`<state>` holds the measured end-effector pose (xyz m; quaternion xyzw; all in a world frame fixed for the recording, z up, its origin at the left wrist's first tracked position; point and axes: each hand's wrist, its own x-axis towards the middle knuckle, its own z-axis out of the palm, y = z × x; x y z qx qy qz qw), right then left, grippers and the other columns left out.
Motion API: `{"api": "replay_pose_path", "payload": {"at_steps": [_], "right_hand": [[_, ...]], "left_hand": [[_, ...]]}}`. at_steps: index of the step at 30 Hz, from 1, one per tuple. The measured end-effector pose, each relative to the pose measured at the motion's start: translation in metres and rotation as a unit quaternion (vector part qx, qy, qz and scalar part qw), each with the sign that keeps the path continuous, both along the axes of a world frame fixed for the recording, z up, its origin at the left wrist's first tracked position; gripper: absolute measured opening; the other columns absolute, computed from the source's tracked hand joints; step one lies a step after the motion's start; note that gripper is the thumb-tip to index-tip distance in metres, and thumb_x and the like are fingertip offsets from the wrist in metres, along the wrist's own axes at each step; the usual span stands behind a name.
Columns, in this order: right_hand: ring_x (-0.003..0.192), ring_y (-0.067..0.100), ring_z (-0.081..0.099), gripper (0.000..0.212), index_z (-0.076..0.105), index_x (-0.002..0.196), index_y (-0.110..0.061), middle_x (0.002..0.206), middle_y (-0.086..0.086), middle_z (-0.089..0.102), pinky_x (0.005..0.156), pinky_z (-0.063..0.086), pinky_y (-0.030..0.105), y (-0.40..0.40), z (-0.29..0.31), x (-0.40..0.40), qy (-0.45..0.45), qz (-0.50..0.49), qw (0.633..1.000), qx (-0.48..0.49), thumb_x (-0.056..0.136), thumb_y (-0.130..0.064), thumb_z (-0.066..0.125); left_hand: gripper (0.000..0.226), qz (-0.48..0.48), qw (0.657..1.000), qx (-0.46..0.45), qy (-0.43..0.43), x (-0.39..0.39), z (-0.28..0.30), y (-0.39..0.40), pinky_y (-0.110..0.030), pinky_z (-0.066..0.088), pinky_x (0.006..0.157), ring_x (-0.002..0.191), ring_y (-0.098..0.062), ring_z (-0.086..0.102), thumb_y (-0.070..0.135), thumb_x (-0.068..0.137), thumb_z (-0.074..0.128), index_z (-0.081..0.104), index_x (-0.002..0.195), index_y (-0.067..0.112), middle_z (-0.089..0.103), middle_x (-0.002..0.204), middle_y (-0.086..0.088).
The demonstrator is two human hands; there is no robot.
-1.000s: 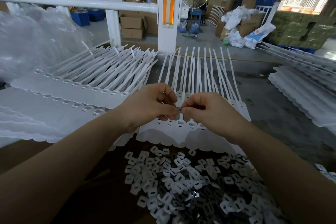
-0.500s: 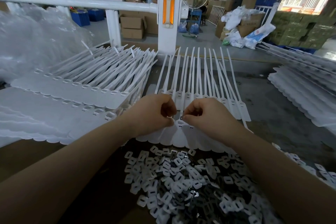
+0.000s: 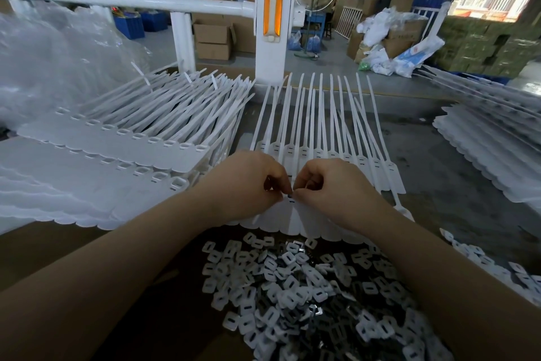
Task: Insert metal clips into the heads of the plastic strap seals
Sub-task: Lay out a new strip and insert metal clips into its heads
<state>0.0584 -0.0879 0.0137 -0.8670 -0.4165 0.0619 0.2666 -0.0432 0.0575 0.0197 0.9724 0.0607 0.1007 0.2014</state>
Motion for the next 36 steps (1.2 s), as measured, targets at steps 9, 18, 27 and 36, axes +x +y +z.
{"api": "replay_pose_path", "payload": {"at_steps": [9, 18, 27, 36], "right_hand": [[0.079, -0.001, 0.061, 0.013, 0.067, 0.083, -0.035, 0.086, -0.015, 0.066, 0.066, 0.046, 0.014, -0.002, 0.001, 0.006, 0.004, 0.005, 1.0, 0.0, 0.088, -0.024, 0.065], [0.086, 0.002, 0.065, 0.016, 0.068, 0.083, -0.035, 0.095, -0.011, 0.071, 0.079, 0.056, 0.026, -0.005, 0.001, 0.013, 0.071, 0.009, 0.997, 0.018, 0.09, -0.022, 0.064], [0.089, 0.001, 0.064, 0.015, 0.068, 0.086, -0.034, 0.096, -0.012, 0.07, 0.081, 0.054, 0.025, -0.007, 0.004, 0.012, 0.082, 0.013, 0.996, 0.022, 0.092, -0.021, 0.063], [0.081, -0.002, 0.062, 0.023, 0.063, 0.079, -0.037, 0.088, -0.017, 0.066, 0.068, 0.047, 0.016, -0.009, 0.005, 0.014, 0.105, 0.02, 0.994, 0.036, 0.092, -0.019, 0.061]], "left_hand": [[0.018, -0.041, 0.996, 0.074, -0.007, 0.0, -0.002, 0.003, -0.029, 0.052, 0.082, 0.086, -0.004, 0.059, 0.031, 0.091, 0.063, 0.075, 0.104, 0.036, 0.066, 0.097, 0.012], [0.022, -0.078, 0.994, 0.07, 0.028, -0.001, -0.001, 0.006, -0.034, 0.051, 0.086, 0.091, -0.006, 0.058, 0.025, 0.094, 0.06, 0.07, 0.109, 0.037, 0.058, 0.104, 0.01], [0.022, -0.041, 0.998, -0.002, 0.056, 0.003, 0.001, 0.005, -0.023, 0.045, 0.086, 0.095, -0.007, 0.057, 0.028, 0.094, 0.063, 0.073, 0.109, 0.04, 0.06, 0.108, 0.009], [0.016, -0.121, 0.991, -0.043, -0.024, -0.001, 0.003, -0.005, -0.021, 0.051, 0.077, 0.08, -0.001, 0.062, 0.025, 0.083, 0.076, 0.077, 0.094, 0.037, 0.065, 0.087, 0.017]]}}
